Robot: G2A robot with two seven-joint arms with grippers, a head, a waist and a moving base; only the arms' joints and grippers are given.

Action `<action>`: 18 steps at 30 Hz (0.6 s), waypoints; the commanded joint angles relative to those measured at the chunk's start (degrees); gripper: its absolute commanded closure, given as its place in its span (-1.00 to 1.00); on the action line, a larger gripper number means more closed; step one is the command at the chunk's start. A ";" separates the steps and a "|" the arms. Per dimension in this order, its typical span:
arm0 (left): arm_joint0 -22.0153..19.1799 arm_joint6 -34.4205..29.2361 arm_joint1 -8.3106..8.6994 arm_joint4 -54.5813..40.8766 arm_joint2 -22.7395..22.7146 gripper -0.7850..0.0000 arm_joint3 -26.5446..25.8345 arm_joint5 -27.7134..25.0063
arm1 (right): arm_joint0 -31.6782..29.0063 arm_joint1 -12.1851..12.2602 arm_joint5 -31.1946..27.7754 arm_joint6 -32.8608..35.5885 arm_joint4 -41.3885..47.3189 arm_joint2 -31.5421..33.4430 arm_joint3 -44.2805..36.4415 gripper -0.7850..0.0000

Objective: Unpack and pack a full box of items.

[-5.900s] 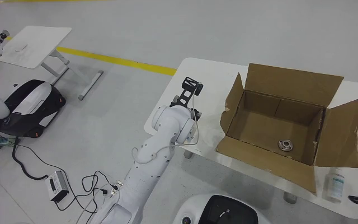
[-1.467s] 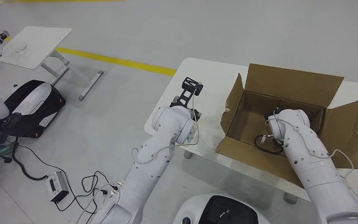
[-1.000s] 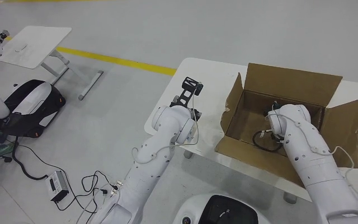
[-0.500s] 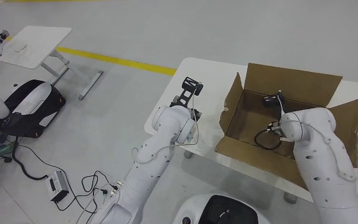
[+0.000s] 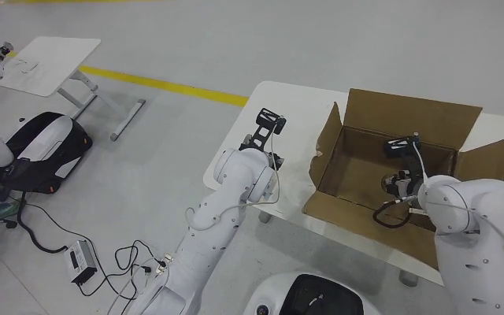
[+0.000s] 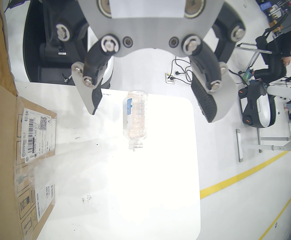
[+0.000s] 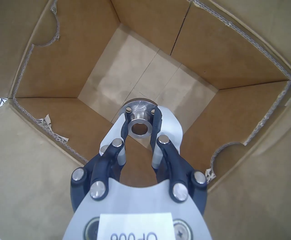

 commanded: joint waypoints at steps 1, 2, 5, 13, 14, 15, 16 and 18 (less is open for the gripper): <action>0.00 0.00 0.00 0.00 0.00 -1.00 0.00 0.00 | 0.00 0.00 0.00 0.01 0.00 0.00 -0.01 1.00; 0.00 0.00 0.00 0.00 0.00 -1.00 0.00 0.00 | 0.00 0.00 0.00 0.01 0.00 0.00 -0.01 1.00; 0.00 0.00 0.00 0.00 0.00 -1.00 0.00 0.00 | 0.00 0.00 0.00 0.01 0.00 0.00 -0.01 1.00; 0.00 0.00 0.00 0.00 0.00 -1.00 0.00 0.00 | -2.01 0.47 -0.51 -3.65 3.88 2.90 -9.01 1.00; 0.00 0.00 0.00 0.00 0.00 -1.00 0.00 0.00 | -2.33 0.58 -0.54 -3.64 4.77 3.76 -10.98 1.00; 0.00 0.00 0.00 0.00 0.00 -1.00 0.00 0.00 | -2.67 0.71 -0.50 -3.64 5.22 4.64 -13.00 1.00; 0.00 0.00 0.00 0.00 0.00 -1.00 0.00 0.00 | -3.09 0.83 -0.36 -3.75 5.84 5.51 -15.03 1.00; 0.00 0.00 0.00 0.00 0.00 -1.00 0.00 0.00 | -3.90 1.09 -0.15 -3.68 6.67 7.31 -18.94 1.00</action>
